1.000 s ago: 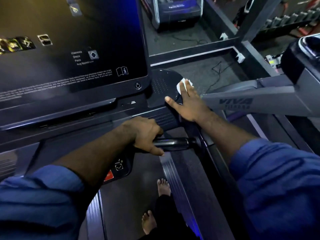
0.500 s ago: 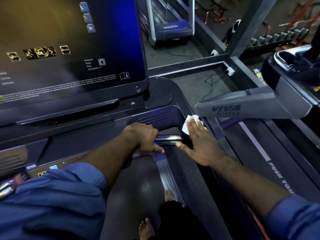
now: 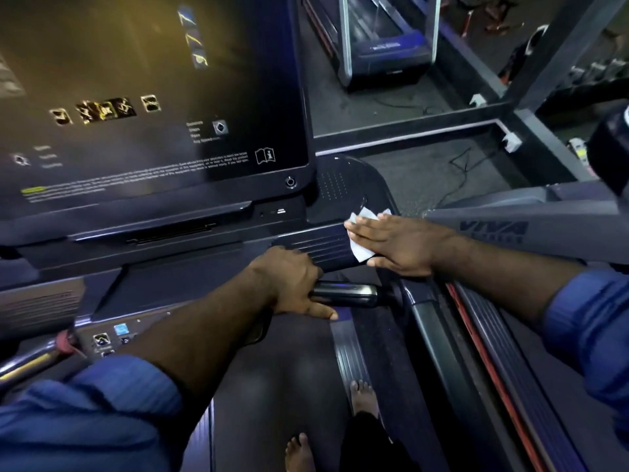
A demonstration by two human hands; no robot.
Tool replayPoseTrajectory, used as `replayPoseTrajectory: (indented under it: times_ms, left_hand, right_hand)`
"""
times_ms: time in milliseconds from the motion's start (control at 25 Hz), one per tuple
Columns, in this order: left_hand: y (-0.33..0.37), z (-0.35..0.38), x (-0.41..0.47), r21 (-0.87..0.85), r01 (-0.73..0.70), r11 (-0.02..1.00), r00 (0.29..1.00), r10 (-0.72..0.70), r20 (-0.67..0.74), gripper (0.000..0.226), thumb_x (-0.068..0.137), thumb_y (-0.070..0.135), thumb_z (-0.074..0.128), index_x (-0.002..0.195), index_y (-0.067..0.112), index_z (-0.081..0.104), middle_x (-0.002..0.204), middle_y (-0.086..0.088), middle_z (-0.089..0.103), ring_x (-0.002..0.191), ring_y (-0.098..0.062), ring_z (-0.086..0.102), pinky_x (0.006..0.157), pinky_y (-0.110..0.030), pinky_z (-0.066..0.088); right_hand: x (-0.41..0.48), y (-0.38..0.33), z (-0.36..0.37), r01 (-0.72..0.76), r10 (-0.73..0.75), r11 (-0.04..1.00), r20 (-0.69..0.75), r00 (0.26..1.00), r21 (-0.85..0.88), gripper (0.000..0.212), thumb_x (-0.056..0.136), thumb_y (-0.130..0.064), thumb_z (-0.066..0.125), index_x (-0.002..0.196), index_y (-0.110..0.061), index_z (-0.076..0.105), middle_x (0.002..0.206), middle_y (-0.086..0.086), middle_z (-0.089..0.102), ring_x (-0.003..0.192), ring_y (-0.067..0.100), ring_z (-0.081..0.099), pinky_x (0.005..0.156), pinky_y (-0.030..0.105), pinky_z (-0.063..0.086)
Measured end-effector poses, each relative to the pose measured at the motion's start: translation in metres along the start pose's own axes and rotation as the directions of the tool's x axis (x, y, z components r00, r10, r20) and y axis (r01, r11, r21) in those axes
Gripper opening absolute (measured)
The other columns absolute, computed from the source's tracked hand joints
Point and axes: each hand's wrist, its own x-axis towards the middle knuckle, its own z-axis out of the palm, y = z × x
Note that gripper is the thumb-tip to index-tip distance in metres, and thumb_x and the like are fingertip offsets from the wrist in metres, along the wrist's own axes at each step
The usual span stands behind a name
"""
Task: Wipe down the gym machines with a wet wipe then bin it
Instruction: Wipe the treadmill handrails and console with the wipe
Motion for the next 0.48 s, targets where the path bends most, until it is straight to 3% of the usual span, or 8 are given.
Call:
replayPoseTrajectory:
  times_ms: [80,200,320,400,480]
  left_hand:
    - [-0.018,-0.004,-0.015,-0.122,0.036,0.992,0.983,-0.057,-0.172,0.082,0.08,0.096,0.029,0.101,0.024,0.061,0.102,0.001,0.065,0.099,-0.024,0.062,0.08,-0.039,0.049]
    - [-0.048,0.016,-0.036,-0.353,0.158,0.922,0.91,-0.275,-0.31,0.079,0.079,0.089,0.045,0.117,0.022,0.059,0.11,0.002,0.056,0.104,-0.02,0.053,0.093,-0.041,0.049]
    - [-0.052,0.042,-0.048,-0.684,0.222,0.694,0.791,-0.538,-0.29,0.067,0.078,0.07,0.058,0.124,0.021,0.052,0.116,0.006,0.05,0.109,-0.014,0.049,0.097,-0.033,0.045]
    - [-0.051,0.039,-0.051,-0.687,0.302,0.661,0.754,-0.607,-0.252,0.047,0.081,0.055,0.049,0.115,0.023,0.053,0.113,0.005,0.053,0.108,-0.018,0.052,0.092,-0.039,0.048]
    - [-0.047,0.031,-0.053,-0.62,0.367,0.694,0.767,-0.602,-0.221,0.033,0.083,0.042,0.046,0.107,0.021,0.054,0.109,0.001,0.056,0.106,-0.024,0.054,0.087,-0.042,0.049]
  right_hand:
    - [0.011,0.002,-0.004,0.054,-0.059,0.997,-0.083,0.995,-0.054,0.07,0.108,-0.054,0.021,0.167,-0.018,0.01,0.173,-0.002,-0.007,0.16,0.017,-0.005,0.128,0.048,0.022]
    - [0.072,-0.023,-0.004,0.236,-0.259,0.96,-0.163,0.952,-0.149,0.074,0.108,-0.06,0.025,0.167,-0.019,0.01,0.174,-0.001,-0.006,0.161,0.016,-0.003,0.13,0.043,0.008]
    - [0.111,-0.058,0.015,0.259,-0.305,0.945,-0.253,0.918,-0.198,0.07,0.108,-0.055,0.025,0.166,-0.019,0.016,0.172,-0.003,0.001,0.161,0.016,0.006,0.13,0.042,0.008]
    - [0.101,-0.043,0.017,0.367,-0.406,0.907,-0.203,0.891,-0.207,0.063,0.111,-0.051,0.015,0.166,-0.021,0.022,0.173,-0.006,0.009,0.16,0.015,0.01,0.13,0.043,0.012]
    - [0.083,-0.024,0.017,0.429,-0.478,0.858,-0.132,0.869,-0.282,0.06,0.112,-0.051,0.024,0.166,-0.024,0.022,0.173,-0.01,0.012,0.16,0.012,0.01,0.13,0.043,0.011]
